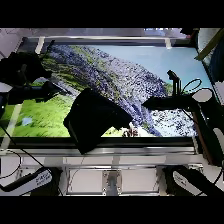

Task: Fold the clothes and pants, and hang the long-sleeved shirts on hangers.

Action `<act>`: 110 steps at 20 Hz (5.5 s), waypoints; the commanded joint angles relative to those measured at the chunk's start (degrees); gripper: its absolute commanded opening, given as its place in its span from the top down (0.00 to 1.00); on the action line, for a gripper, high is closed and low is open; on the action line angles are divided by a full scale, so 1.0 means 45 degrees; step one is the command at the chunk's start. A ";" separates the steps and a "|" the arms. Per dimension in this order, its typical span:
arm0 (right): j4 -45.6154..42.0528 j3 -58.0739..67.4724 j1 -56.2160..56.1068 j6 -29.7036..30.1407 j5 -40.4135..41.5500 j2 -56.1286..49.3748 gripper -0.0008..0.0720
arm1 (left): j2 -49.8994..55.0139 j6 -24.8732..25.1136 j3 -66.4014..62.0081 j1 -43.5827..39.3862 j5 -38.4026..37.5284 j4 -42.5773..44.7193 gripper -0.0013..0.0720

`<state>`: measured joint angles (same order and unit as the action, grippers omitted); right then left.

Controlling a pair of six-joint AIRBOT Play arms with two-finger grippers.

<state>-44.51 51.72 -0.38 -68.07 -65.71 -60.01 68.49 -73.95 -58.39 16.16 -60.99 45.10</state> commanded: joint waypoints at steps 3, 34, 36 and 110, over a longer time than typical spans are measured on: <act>0.0714 -0.0209 -0.1826 0.0724 -0.0151 -0.0019 0.36 | -0.3478 -0.1088 0.3910 0.0330 -0.0957 0.1156 0.43; -0.1496 -0.0204 -0.2195 0.0680 0.0175 -0.0034 0.36 | -0.4945 -0.3871 0.9753 -0.5741 0.1345 0.1647 0.52; -0.1501 -0.0204 -0.2195 0.0680 0.0180 -0.0034 0.36 | -0.3939 -0.2885 0.9753 -0.5741 0.1161 0.0228 0.52; 0.9044 -0.4663 -0.4935 0.3750 0.3177 -0.5843 0.37 | -0.3381 0.0355 0.6300 0.0330 0.0403 0.0219 0.96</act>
<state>-13.04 30.85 -21.54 -56.25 -52.47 -83.42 53.32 -72.38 -30.00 17.61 -59.16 46.06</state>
